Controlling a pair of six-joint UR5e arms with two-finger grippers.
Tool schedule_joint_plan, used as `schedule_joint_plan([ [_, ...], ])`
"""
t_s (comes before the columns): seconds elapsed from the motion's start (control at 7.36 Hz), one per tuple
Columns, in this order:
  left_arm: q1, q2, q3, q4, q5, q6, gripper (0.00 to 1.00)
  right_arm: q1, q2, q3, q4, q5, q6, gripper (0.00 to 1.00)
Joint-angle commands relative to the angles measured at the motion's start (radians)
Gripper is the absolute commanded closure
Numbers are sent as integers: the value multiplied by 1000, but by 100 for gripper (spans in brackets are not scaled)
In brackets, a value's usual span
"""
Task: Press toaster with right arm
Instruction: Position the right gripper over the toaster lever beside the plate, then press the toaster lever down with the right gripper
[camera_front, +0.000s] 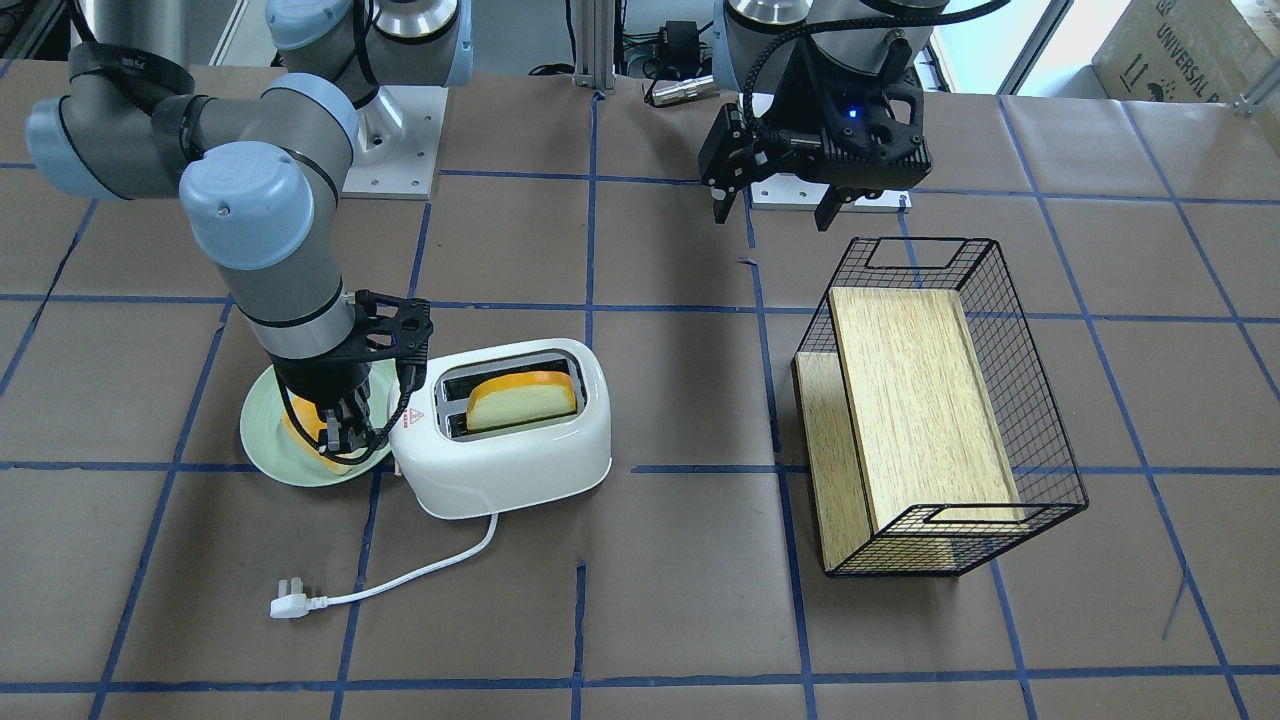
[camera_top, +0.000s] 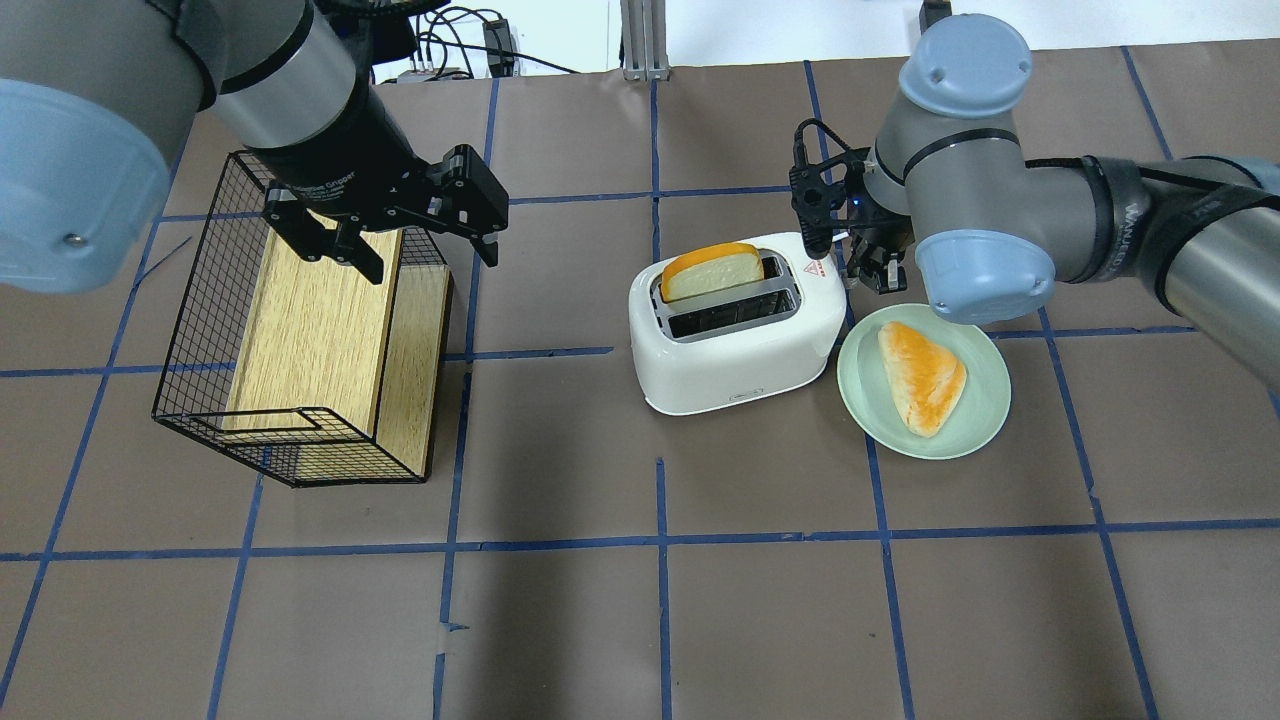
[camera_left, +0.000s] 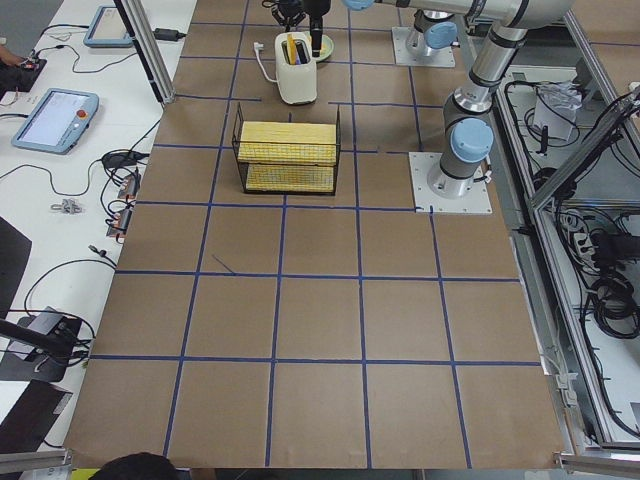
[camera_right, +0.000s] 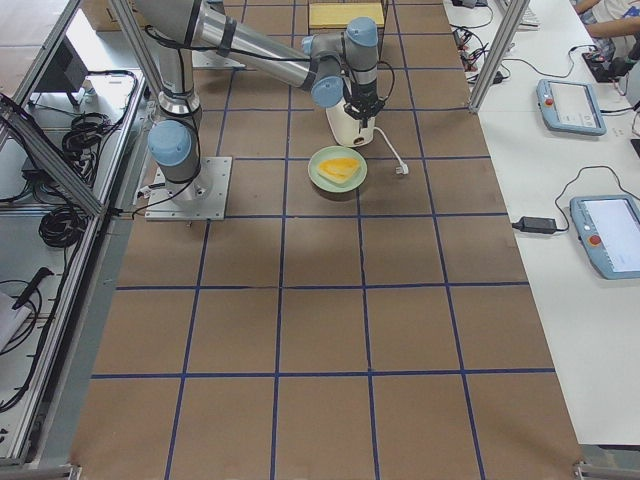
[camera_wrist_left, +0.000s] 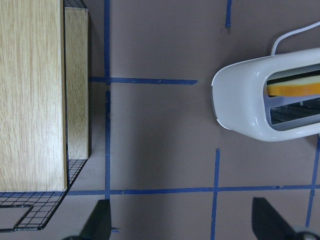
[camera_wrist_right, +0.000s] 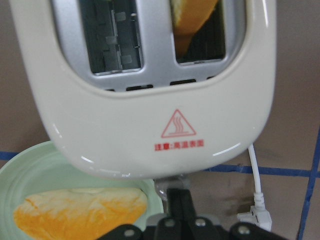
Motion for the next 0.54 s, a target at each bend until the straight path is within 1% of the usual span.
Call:
schedule_joint_plan([
  [0.0, 0, 0, 0, 0, 0, 0, 0, 0, 18, 1, -8, 3, -1, 99],
  [0.41, 0, 0, 2, 0, 0, 0, 0, 0, 34, 10, -12, 4, -49, 100],
])
